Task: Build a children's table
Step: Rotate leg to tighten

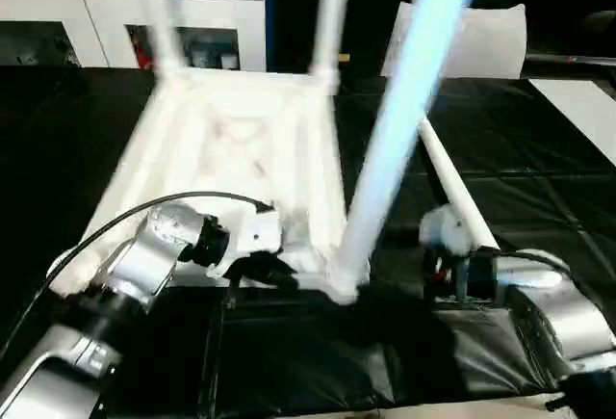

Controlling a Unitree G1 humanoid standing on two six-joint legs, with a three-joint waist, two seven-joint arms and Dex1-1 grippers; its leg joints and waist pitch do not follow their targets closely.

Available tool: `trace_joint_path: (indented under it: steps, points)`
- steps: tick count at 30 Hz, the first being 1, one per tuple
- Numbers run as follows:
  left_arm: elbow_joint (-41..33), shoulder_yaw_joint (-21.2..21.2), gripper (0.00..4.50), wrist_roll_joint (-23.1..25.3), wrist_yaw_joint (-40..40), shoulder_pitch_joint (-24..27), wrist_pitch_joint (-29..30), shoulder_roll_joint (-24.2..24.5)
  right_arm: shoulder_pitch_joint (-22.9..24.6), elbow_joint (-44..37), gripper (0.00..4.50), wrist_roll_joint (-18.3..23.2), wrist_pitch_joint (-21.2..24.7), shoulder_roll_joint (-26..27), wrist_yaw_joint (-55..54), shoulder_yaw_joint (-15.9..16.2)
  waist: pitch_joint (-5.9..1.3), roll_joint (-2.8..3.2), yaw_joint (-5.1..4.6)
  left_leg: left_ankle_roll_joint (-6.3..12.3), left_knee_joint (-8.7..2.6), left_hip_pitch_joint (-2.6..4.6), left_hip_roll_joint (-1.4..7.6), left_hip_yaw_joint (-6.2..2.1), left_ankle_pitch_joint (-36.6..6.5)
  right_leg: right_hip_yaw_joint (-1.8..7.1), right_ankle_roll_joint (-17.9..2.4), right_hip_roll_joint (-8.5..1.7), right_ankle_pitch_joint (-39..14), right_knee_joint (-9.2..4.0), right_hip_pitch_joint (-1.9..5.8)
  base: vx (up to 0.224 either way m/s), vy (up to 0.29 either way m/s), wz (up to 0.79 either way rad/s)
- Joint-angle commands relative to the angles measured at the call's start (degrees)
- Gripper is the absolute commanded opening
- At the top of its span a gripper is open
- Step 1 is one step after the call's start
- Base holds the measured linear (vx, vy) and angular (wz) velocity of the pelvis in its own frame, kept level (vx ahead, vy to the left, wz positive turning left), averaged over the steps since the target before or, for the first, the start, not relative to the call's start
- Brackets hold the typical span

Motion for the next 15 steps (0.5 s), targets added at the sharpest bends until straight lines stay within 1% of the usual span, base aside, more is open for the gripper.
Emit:
trace_joint_path:
  steps: [1, 2, 3, 4, 5, 6, 7, 8, 11, 12, 15]
  points:
    - [-1.22, -2.67, 0.00, -0.04, -3.52, -1.46, -2.49, -0.86, -1.26, 0.70, 4.46, -1.09, -1.42, -0.60, 1.32, 0.97, -3.62, 0.06, -0.41, 2.41, -4.17, 0.24, 2.45, -0.28, -10.79, 3.48, -11.42, -3.71, -11.97, -4.05, 3.06, 0.000, 0.000, 0.00]
    - [-1.27, -3.06, 0.00, 0.02, -3.91, -1.66, -2.98, -0.95, -1.98, 1.57, 4.46, -1.07, -1.25, -0.63, 2.33, 1.81, -3.59, -0.18, -0.46, 2.43, -4.20, 0.16, 2.47, -0.33, -10.96, 3.43, -11.31, -3.71, -12.67, -3.98, 3.09, 0.000, 0.000, 0.00]
    - [-1.36, -3.24, 0.00, -0.11, -4.29, -1.75, -3.15, -1.03, -2.49, 2.14, 4.28, -1.19, -1.13, -0.37, 2.39, 2.10, -3.60, -0.07, -0.40, 2.43, -4.19, 0.19, 2.47, -0.35, -11.03, 3.43, -11.28, -3.76, -13.14, -4.02, 3.07, 0.000, 0.000, 0.00]
    - [-1.24, -3.33, 0.00, -0.28, -4.61, -1.89, -3.32, -1.15, -2.95, 2.76, 4.17, -1.21, -1.35, -0.17, 2.46, 2.41, -3.59, -0.09, -0.49, 2.28, -4.18, 0.18, 2.48, -0.33, -11.01, 3.44, -11.28, -3.72, -13.45, -4.02, 3.02, 0.000, 0.000, 0.00]
    - [-1.24, -3.34, 0.00, -0.29, -4.62, -1.89, -3.33, -1.15, -2.96, 2.78, 4.17, -1.21, -1.36, -0.17, 2.46, 2.42, -3.57, -0.06, -0.41, 2.24, -4.16, 0.25, 2.50, -0.32, -11.02, 3.46, -11.25, -3.74, -13.56, -4.05, 2.95, 0.000, 0.000, 0.00]
    - [-1.26, -3.66, 0.00, -0.22, -4.99, -2.03, -3.94, -1.16, -3.49, 3.33, 4.05, -1.12, -1.51, 0.27, 2.47, 2.80, -3.57, -0.20, -0.37, 2.22, -4.15, 0.26, 2.49, -0.30, -10.82, 3.50, -11.12, -3.74, -13.69, -4.02, 2.95, 0.000, 0.000, 0.00]
    - [-1.26, -3.66, 0.00, -0.22, -4.99, -2.03, -3.94, -1.16, -3.49, 3.33, 4.05, -1.12, -1.51, 0.27, 2.47, 2.80, -3.58, -0.12, -0.38, 2.28, -4.16, 0.18, 2.52, -0.33, -10.77, 3.49, -11.05, -3.77, -13.61, -3.99, 3.00, 0.000, 0.000, 0.00]
    - [-1.22, -3.75, 0.00, -0.16, -5.29, -2.13, -4.18, -1.24, -3.85, 3.66, 3.86, -0.96, -1.69, 0.55, 2.80, 3.10, -3.62, -0.23, -0.40, 2.29, -4.14, 0.15, 2.50, -0.33, -10.65, 3.47, -10.91, -3.73, -13.46, -3.96, 3.02, 0.000, 0.000, 0.00]
    - [-0.84, -3.84, 0.00, -0.15, -5.63, -2.31, -4.76, -1.34, -4.08, 3.92, 3.56, -0.61, -1.63, 0.37, 3.98, 3.70, -3.70, -0.28, -0.43, 2.51, -4.07, 0.13, 2.47, -0.33, -10.15, 3.41, -11.23, -3.68, -12.53, -3.82, 3.05, 0.000, 0.000, 0.00]
    - [-0.76, -3.90, 0.00, -0.14, -5.70, -2.37, -4.91, -1.34, -4.11, 3.99, 3.56, -0.53, -1.67, 0.23, 4.33, 3.90, -3.66, -0.23, -0.43, 2.50, -4.06, 0.18, 2.48, -0.27, -10.19, 3.44, -11.32, -3.65, -12.44, -3.84, 2.98, 0.000, 0.000, 0.00]
    - [-0.45, -4.00, 0.00, -0.18, -5.95, -2.53, -5.14, -1.28, -4.18, 4.23, 3.27, -0.54, -1.86, 0.04, 4.89, 4.13, -3.74, -0.31, -0.43, 2.59, -4.02, 0.17, 2.49, -0.28, -9.77, 3.44, -11.50, -3.66, -11.77, -3.69, 3.06, 0.000, 0.000, 0.00]
